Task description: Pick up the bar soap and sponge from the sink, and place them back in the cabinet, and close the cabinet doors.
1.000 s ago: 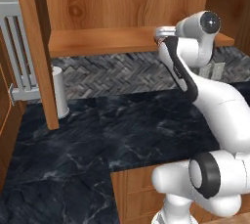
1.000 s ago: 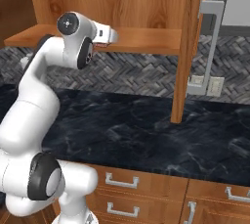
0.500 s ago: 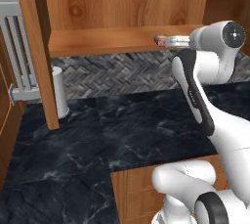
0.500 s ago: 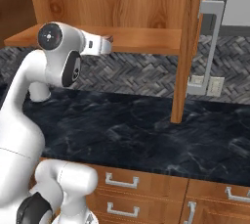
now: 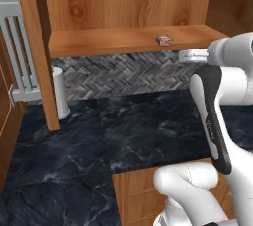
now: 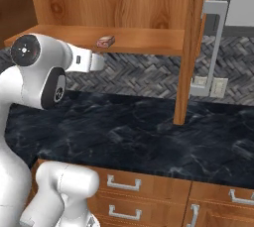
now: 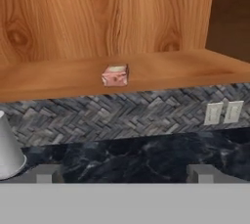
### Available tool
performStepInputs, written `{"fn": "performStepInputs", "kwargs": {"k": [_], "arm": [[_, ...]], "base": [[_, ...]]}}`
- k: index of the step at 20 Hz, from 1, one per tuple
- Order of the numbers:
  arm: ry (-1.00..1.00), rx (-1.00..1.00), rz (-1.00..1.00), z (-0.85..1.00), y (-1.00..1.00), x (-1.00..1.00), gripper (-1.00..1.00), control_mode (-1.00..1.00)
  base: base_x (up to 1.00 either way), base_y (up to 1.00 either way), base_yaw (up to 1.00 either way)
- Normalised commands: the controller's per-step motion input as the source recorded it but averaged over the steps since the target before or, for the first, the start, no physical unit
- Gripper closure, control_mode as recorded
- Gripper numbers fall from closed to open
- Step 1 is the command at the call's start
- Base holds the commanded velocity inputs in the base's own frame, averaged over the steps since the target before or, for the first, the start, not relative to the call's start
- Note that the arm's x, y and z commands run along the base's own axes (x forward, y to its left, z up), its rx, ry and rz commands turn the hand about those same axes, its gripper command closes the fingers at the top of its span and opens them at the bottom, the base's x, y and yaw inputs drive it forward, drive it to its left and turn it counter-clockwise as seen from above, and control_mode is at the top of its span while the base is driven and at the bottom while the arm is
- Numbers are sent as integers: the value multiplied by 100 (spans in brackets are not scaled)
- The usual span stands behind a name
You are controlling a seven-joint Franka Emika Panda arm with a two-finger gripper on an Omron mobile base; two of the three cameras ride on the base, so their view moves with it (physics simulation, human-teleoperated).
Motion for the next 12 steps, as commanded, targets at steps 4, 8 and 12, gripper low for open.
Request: {"fn": "performStepInputs", "kwargs": {"k": [4,8,12], "arm": [[14,0,-2,0,0,-74,-100,-100],[19,0,-2,5,0,-62,-100,-100],[23,0,-2,11,0,-40,-100,-100]], "base": [[0,0,0],[0,0,0],[0,0,0]]}}
